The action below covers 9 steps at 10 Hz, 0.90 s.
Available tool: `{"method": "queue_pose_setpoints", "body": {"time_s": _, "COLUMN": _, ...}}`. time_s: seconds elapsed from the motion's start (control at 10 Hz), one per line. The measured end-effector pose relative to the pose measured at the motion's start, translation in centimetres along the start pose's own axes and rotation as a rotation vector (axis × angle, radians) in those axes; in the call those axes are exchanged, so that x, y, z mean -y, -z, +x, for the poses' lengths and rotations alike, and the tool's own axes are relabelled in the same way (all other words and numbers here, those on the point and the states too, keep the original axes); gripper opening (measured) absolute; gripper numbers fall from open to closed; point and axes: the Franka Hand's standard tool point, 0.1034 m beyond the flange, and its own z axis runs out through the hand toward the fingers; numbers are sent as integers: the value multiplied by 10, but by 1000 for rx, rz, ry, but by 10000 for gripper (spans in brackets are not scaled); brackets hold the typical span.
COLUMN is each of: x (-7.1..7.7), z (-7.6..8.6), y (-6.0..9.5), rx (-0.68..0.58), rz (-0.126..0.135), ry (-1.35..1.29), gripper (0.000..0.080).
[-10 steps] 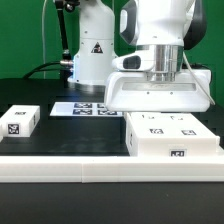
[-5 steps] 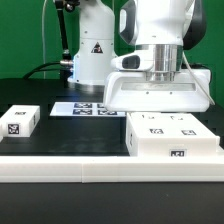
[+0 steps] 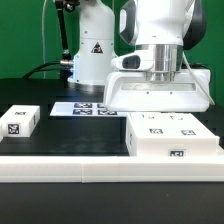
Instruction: Assemble cabinet
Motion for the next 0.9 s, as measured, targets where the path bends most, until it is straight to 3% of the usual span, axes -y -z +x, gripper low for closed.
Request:
{"method": "queue_pose_setpoints", "body": {"time_s": 0.1, "x": 0, "z": 0, "y": 0, "rx": 0, "rz": 0, "ry": 0, "gripper": 166}}
{"method": "queue_pose_setpoints", "body": {"time_s": 0.2, "x": 0, "z": 0, "y": 0, "rx": 0, "rz": 0, "ry": 0, "gripper": 40}}
{"method": "queue_pose_setpoints", "body": {"time_s": 0.3, "x": 0, "z": 0, "y": 0, "rx": 0, "rz": 0, "ry": 0, "gripper": 8}}
{"method": "queue_pose_setpoints", "body": {"time_s": 0.6, "x": 1, "z": 0, "y": 1, "rx": 2, "rz": 1, "ry": 1, "gripper": 2}}
{"method": "queue_pose_setpoints", "body": {"time_s": 0.9, "x": 2, "z": 6, "y": 27, "rx": 2, "rz": 12, "ry": -3, "gripper": 2}}
